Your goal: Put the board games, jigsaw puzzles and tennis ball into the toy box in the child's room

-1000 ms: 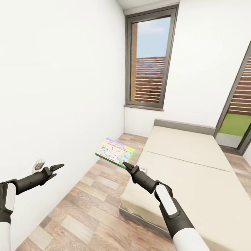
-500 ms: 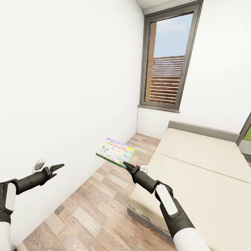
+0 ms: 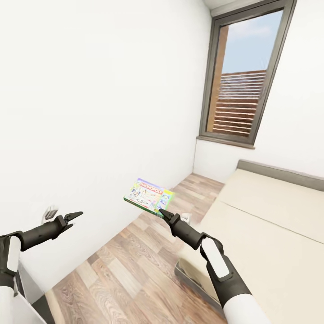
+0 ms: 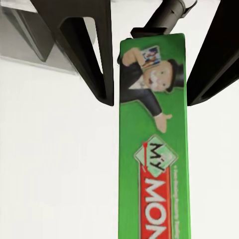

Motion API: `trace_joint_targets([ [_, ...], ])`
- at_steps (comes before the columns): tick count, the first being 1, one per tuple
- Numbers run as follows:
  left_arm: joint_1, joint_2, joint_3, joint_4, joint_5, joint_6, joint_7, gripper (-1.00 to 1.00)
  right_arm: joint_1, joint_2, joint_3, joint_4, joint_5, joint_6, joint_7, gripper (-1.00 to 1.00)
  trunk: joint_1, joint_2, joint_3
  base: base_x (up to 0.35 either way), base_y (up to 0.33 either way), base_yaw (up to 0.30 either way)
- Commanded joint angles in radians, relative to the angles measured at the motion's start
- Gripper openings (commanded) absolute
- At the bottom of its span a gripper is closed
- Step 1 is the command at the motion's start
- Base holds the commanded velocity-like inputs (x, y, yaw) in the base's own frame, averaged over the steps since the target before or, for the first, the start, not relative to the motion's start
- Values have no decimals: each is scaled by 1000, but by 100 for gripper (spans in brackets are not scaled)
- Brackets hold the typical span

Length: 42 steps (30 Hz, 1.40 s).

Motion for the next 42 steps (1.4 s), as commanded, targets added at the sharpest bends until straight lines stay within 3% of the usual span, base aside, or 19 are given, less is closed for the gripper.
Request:
trace_joint_targets([
  [1,-1,0,1,0,4,7,0,100,-1,0,-1,0,-8,6,1,-100,1,-2,-2,-23,-121,286],
  [12,-1,0,1,0,4,7,0,100,-1,0,-1,3,-9,6,1,-100,1,-2,-2,-113,-225,260],
  [27,-1,-6,-13,0,4,6,0,100,-1,-1,-1,3,-9,7,1,-100,1,-2,-2,-169,-264,17],
  [42,-1,-7,-13,0,4,6,0,100,-1,-4,-1,3,-9,7,1,-100,1,-2,-2,-195,-126,16],
])
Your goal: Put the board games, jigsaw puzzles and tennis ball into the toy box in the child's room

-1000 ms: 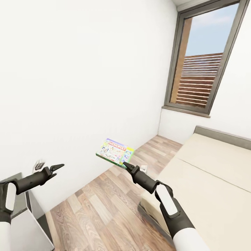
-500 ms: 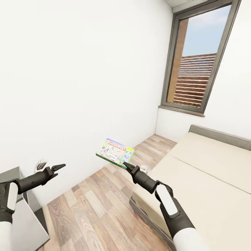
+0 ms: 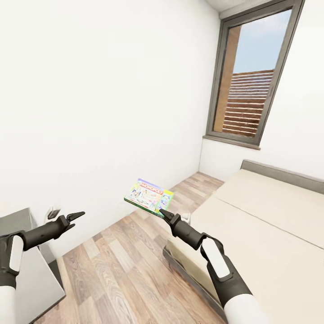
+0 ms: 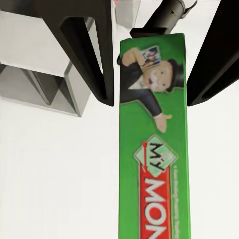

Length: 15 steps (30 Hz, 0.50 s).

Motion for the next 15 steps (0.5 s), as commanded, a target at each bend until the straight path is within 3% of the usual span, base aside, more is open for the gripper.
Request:
trace_joint_targets([
  [1,-1,0,1,0,4,7,0,100,-1,0,-1,0,-4,5,0,-100,0,-2,-2,-90,-94,101],
  [15,-1,0,1,0,7,8,0,100,-1,0,-1,0,-4,4,-1,-100,0,-2,6,-12,-13,223],
])
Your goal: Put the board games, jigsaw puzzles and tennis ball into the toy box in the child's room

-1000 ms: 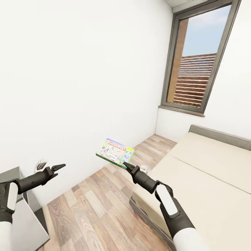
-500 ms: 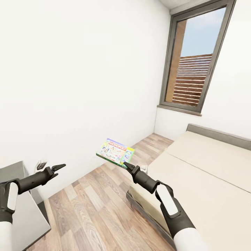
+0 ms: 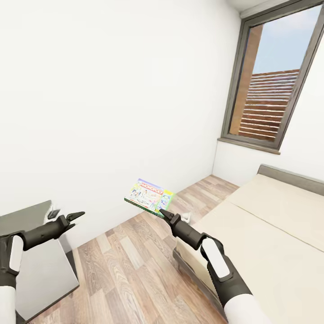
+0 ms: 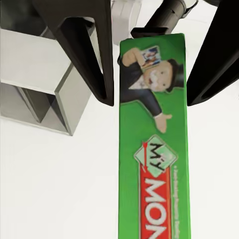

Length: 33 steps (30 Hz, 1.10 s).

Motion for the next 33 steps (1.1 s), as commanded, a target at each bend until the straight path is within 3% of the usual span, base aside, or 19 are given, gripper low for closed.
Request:
trace_joint_targets([
  [1,-1,0,1,0,3,6,0,100,-1,0,-1,0,-6,5,0,-100,1,-2,-2,0,0,254],
  [22,-1,-1,-1,0,0,6,0,100,-1,-1,-1,0,-5,5,1,-100,1,-2,13,0,0,252],
  [33,-1,-1,-1,0,0,6,0,100,-1,-1,0,-1,-2,-23,2,-100,1,-2,14,0,0,41],
])
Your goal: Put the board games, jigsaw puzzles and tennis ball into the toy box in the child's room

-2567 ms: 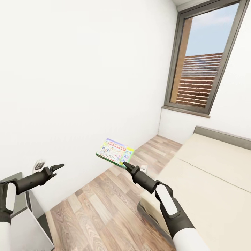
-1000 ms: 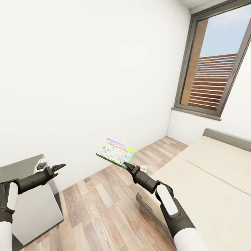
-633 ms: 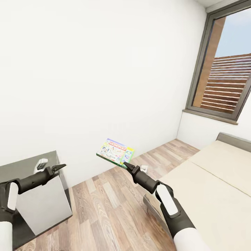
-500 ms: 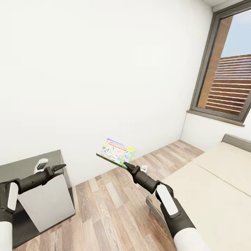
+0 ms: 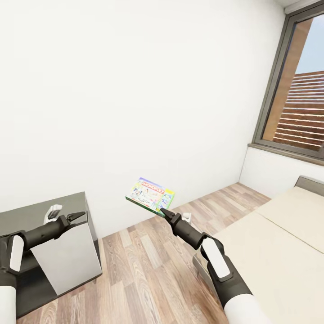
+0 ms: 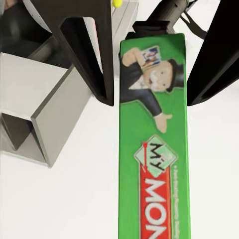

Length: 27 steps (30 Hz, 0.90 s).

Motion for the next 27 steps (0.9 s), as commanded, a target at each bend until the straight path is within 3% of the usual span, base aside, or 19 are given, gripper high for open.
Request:
trace_joint_targets([
  [1,-1,0,1,0,4,7,0,100,-1,0,-1,0,-3,-3,0,-100,1,-2,-2,0,0,2],
  [17,-1,0,2,0,6,5,0,100,0,1,-1,-1,-7,-16,-1,-100,1,-2,-2,0,0,1],
  [27,-1,0,1,0,6,0,0,100,0,1,0,-4,-7,-16,0,-100,1,-2,-2,0,-80,248],
])
